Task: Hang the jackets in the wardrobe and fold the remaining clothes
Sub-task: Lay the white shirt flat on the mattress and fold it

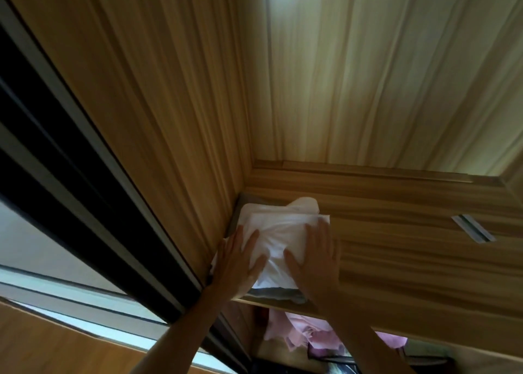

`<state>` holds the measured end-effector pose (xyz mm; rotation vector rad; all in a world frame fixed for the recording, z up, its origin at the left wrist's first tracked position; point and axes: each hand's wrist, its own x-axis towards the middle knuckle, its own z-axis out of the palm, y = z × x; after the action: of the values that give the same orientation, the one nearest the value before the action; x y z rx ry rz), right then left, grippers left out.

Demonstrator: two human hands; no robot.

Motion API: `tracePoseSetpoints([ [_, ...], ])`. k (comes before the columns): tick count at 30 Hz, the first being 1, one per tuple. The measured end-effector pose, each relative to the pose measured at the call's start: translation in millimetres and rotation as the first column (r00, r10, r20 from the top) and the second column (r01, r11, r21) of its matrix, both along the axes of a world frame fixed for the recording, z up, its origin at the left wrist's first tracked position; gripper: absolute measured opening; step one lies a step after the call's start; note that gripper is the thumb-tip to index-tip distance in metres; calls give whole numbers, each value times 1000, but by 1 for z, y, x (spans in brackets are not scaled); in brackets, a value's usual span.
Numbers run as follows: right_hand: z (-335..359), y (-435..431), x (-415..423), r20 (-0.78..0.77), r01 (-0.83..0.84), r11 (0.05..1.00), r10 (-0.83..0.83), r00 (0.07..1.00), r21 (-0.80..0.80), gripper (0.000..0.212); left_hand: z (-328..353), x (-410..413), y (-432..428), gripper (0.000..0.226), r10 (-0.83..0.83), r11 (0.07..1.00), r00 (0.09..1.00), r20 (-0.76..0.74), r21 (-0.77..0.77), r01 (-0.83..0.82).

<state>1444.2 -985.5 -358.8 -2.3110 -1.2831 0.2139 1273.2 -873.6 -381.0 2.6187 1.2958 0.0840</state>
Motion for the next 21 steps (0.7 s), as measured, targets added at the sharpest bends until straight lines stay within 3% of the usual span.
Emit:
tracePoseSetpoints([
  [2, 8, -4, 0, -297, 198, 979, -203, 933, -47, 107, 10, 2, 0, 87, 52, 997, 997, 60, -53, -49],
  [4, 19, -3, 6, -490, 211, 975, -217, 844, -68, 117, 17, 3, 1, 84, 132, 990, 987, 97, -51, -128],
  [7, 33, 8, 18, -464, 102, 995, -87, 882, 8, 99, 34, 6, 2, 74, 279, 960, 957, 74, -8, -280],
  [12, 66, 40, 47, -503, -161, 982, 187, 844, 95, 93, 58, 5, 0, 82, 367, 919, 929, -43, -138, -369],
  [16, 95, 76, 65, -447, -361, 929, 359, 819, 85, 85, 59, -4, -9, 101, 436, 833, 898, 53, -400, -382],
  [19, 115, 97, 74, -514, -532, 847, 462, 723, 13, 44, 67, -14, -18, 119, 497, 726, 855, 149, -612, -315],
  [21, 122, 107, 81, -619, -604, 796, 455, 640, -41, 25, 76, -22, -24, 111, 492, 725, 850, 186, -628, -282],
])
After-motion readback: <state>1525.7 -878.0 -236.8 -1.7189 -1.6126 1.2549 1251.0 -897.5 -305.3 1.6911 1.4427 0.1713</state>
